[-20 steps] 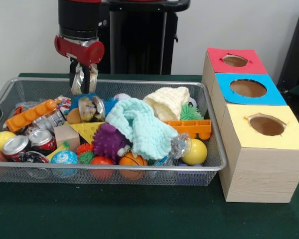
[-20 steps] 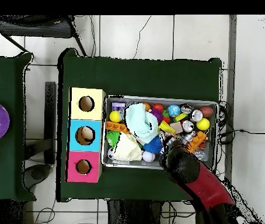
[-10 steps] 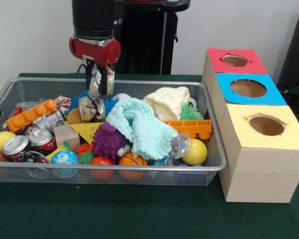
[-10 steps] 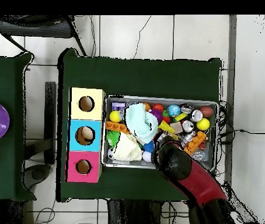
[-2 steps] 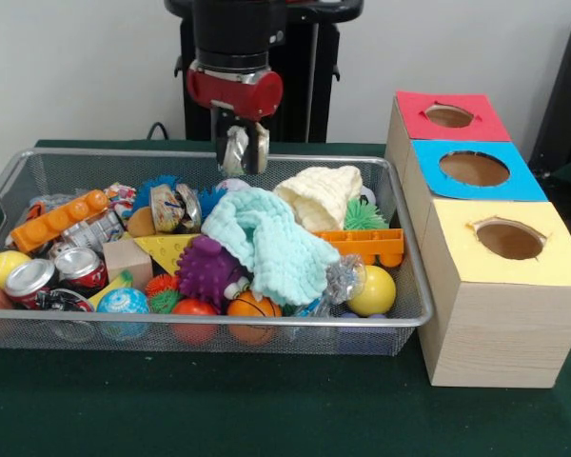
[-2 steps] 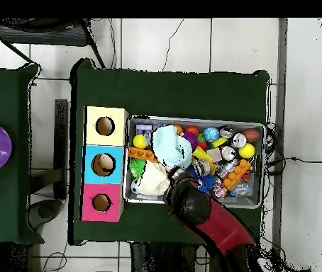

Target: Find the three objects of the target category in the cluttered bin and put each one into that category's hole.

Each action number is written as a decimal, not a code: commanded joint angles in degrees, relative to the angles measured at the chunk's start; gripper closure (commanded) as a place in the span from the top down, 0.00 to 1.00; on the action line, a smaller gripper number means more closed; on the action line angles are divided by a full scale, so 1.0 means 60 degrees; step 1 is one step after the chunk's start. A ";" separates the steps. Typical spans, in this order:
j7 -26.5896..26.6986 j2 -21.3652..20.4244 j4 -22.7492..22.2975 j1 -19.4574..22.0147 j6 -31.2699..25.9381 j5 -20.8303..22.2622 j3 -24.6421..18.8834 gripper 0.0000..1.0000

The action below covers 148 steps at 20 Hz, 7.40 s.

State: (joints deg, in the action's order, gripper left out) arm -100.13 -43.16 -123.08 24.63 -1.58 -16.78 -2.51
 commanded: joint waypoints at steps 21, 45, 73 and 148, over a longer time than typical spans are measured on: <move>-0.0435 0.0052 0.3161 0.0150 -0.2766 0.0640 0.1060 1.00; -0.0952 0.1716 0.2518 0.1910 -0.1985 0.1867 0.0444 1.00; -0.1136 0.3448 0.2796 0.1876 -0.1656 0.2304 0.1202 1.00; -0.2129 0.2511 0.1469 0.1106 -0.0184 0.1667 0.1408 1.00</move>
State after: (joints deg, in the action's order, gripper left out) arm -102.33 -29.28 -113.02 31.26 1.96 -4.74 10.58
